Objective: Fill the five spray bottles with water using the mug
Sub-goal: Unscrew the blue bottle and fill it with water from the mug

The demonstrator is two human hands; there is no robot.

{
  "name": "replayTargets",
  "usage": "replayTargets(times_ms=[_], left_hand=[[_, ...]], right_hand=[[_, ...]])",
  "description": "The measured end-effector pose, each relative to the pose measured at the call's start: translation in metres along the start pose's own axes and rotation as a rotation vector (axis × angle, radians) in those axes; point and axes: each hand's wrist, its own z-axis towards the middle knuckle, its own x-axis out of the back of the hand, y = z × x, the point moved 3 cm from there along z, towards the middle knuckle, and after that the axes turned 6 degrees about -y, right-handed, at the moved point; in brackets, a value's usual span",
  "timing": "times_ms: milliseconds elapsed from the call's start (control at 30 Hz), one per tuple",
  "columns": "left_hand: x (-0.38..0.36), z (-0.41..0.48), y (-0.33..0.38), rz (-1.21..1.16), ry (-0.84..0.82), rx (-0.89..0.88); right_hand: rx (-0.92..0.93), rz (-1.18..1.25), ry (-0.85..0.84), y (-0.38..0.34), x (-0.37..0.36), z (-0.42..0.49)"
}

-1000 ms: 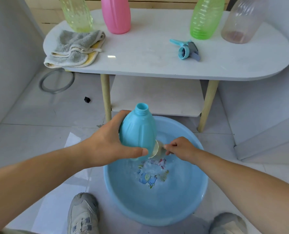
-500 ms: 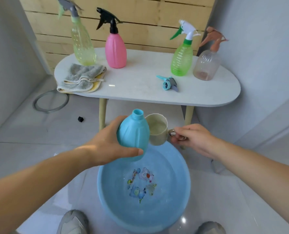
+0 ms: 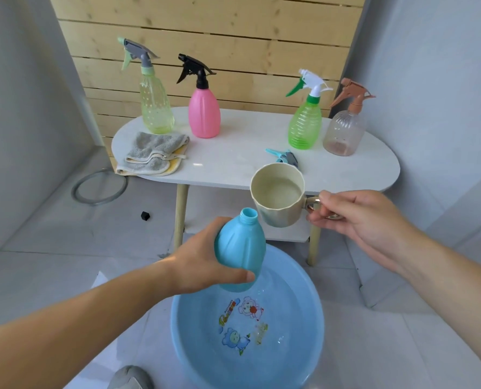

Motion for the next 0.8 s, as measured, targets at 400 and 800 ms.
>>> replayTargets(times_ms=[400,800], left_hand=[[-0.005,0.006,0.001,-0.021,-0.02,-0.016],[-0.003,0.01,-0.001,-0.051,-0.017,-0.04]], right_hand=[[0.149,-0.21,0.044,-0.013,0.0,0.0],[0.176,-0.346,0.058,-0.011,-0.002,0.005]])
